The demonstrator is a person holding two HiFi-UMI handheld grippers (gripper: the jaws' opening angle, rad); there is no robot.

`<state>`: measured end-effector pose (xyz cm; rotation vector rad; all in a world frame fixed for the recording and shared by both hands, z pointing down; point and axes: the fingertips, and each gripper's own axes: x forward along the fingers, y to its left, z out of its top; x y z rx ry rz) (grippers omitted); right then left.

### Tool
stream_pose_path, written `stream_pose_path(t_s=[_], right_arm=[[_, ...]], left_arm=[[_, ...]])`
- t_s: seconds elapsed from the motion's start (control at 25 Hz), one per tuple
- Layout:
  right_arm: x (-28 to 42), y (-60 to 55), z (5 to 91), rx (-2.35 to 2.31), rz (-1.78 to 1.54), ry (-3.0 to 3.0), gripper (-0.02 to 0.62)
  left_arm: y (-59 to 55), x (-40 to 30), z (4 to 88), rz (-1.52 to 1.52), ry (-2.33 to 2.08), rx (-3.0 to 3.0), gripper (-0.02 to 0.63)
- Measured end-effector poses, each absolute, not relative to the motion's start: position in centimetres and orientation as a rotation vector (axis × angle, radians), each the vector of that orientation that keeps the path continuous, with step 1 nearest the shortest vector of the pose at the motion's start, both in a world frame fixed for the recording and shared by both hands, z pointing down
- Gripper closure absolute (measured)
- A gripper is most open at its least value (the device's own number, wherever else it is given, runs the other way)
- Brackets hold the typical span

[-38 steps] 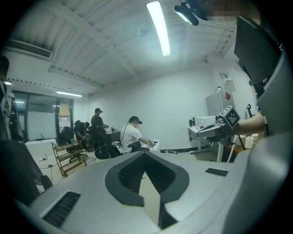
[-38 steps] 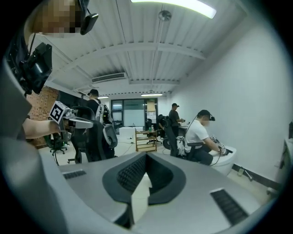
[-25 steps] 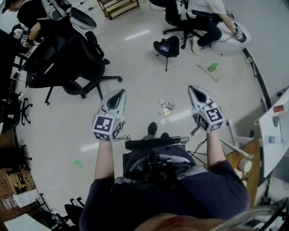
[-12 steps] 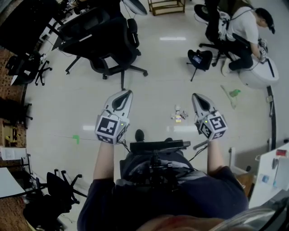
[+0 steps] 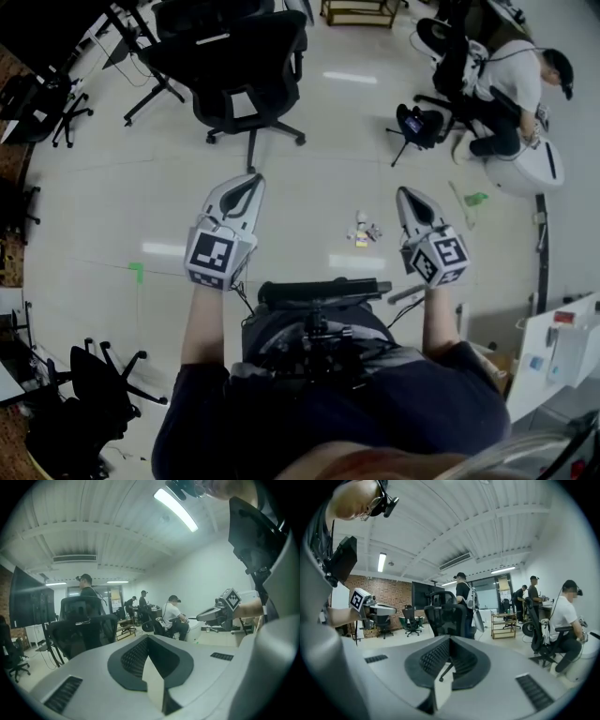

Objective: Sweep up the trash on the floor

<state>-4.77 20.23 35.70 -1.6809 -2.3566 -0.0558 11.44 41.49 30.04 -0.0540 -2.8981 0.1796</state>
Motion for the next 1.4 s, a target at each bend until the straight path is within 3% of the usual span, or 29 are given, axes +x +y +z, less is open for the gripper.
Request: stream_pose_path(t_s=[0.28, 0.48, 0.8, 1.0, 1.4], right_arm=[[4.3, 29.7, 33.0, -1.691, -0.054, -2.388, 0.588], [9.8, 33.6, 31.0, -1.684, -0.244, -2.455, 0.588], [12.4, 32.0, 31.2, -1.610, -0.325, -2.470, 0.588], [12.7, 26.9, 32.0, -1.521, -0.392, -2.523, 0.588], [17.6, 9.5, 32.5, -1.647, -0.214, -2.471, 0.588]], left_arm=[[50.5, 18.1, 30.2, 0.077, -2.986, -0.026, 0.603], [53.5, 20.1, 30.3, 0.028, -2.999, 0.085, 0.603], [52.3, 20.6, 31.9, -0.027, -2.990, 0.161, 0.603], [48.5, 21.4, 34.3, -0.073, -2.924, 0.141, 0.603], [28.5, 22.2, 29.5, 0.114, -2.978, 0.192, 0.603]])
